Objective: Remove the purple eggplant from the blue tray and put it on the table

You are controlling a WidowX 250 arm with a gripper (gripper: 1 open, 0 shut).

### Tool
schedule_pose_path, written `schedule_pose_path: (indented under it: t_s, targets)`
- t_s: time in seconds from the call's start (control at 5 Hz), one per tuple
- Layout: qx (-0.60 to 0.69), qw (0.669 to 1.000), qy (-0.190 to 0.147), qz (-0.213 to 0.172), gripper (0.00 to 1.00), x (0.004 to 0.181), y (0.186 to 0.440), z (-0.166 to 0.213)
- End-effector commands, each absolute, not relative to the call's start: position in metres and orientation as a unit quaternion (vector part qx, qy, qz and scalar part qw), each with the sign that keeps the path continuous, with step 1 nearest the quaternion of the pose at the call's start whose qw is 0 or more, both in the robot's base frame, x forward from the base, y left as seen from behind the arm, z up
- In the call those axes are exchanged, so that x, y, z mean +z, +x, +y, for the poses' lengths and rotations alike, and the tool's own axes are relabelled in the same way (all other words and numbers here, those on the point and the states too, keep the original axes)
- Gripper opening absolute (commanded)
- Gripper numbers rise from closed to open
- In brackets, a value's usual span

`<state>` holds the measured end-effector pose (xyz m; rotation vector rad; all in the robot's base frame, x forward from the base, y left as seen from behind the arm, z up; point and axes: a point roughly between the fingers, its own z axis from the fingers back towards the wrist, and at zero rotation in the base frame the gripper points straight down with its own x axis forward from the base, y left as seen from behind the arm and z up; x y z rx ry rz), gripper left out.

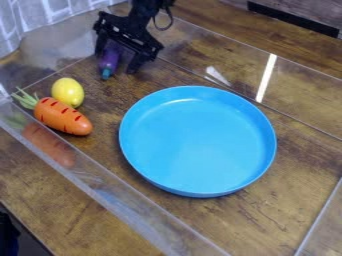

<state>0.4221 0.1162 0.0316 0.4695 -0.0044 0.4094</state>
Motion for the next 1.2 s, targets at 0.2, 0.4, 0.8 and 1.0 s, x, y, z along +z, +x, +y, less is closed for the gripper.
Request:
schedule_pose_path:
  t_s: [0.2,0.4,0.8,1.0]
  targets:
    - [0.219,0.951,0.219,-0.017,1.0,0.0461,0.4216,0.124]
    - [0.221,0.951,0.214,-0.017,1.0,0.0458,0.4219,0.1238]
    - [0.224,0.953,0.205,-0.018,1.0,0.0461,0.4225,0.123]
    - [0.227,0.953,0.198,-0.019,1.0,0.0504,0.4222,0.1221]
